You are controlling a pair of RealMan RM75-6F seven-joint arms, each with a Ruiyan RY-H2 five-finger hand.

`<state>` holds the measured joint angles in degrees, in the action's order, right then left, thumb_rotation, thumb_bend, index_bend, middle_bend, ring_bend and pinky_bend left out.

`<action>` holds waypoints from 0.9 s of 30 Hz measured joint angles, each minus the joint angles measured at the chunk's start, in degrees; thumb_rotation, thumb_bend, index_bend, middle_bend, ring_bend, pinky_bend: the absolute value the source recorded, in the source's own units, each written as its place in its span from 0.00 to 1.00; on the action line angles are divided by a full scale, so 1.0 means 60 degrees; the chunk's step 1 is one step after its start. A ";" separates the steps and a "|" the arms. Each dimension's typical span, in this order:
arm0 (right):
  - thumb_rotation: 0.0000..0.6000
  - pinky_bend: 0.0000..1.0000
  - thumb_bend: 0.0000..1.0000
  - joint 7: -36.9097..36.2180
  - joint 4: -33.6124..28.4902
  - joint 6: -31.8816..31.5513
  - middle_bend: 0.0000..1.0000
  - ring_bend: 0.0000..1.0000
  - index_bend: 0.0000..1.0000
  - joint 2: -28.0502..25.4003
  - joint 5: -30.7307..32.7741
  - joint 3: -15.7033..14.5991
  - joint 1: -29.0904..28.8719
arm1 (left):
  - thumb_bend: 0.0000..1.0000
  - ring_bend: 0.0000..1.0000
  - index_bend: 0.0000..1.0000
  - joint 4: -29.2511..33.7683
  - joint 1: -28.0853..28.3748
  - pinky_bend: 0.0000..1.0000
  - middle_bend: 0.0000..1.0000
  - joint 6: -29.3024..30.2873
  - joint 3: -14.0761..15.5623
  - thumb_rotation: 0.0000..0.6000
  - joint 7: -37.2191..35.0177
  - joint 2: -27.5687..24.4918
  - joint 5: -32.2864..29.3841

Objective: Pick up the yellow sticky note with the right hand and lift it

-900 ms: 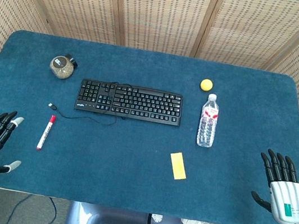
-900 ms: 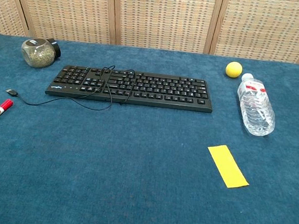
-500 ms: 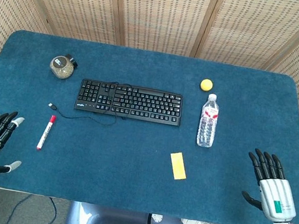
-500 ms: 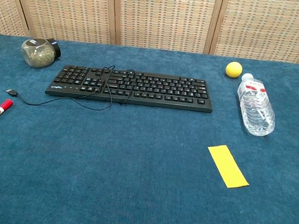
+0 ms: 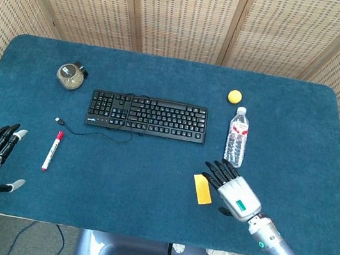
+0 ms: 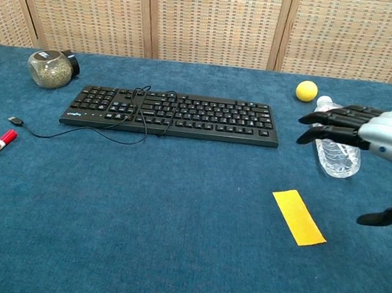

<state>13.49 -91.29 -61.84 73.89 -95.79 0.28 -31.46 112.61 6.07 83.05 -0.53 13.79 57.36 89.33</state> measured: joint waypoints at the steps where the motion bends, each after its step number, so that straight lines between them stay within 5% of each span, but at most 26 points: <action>1: 1.00 0.00 0.00 0.0074 0.0055 0.0142 0.00 0.00 0.14 0.0099 0.0036 0.0041 -0.0087 | 0.00 0.00 0.00 -0.0006 0.0011 0.00 0.00 -0.0022 -0.0005 1.00 -0.0008 -0.0004 -0.0023; 10: 1.00 0.00 0.00 0.0883 0.0809 0.1228 0.00 0.00 0.15 0.1160 0.0759 0.0163 -0.0510 | 0.00 0.00 0.00 0.0008 0.0068 0.00 0.00 -0.0133 0.0000 1.00 -0.0049 -0.0040 -0.0105; 27: 1.00 0.00 0.00 0.1110 0.1731 0.1361 0.00 0.00 0.15 0.1726 0.1103 -0.0129 -0.0507 | 0.00 0.00 0.00 0.0072 0.0122 0.00 0.00 -0.0261 0.0083 1.00 -0.0002 -0.0024 -0.0100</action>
<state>20.15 -80.91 -53.68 84.24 -89.17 -0.49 -34.51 113.05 6.80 81.49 -0.03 13.78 57.22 88.73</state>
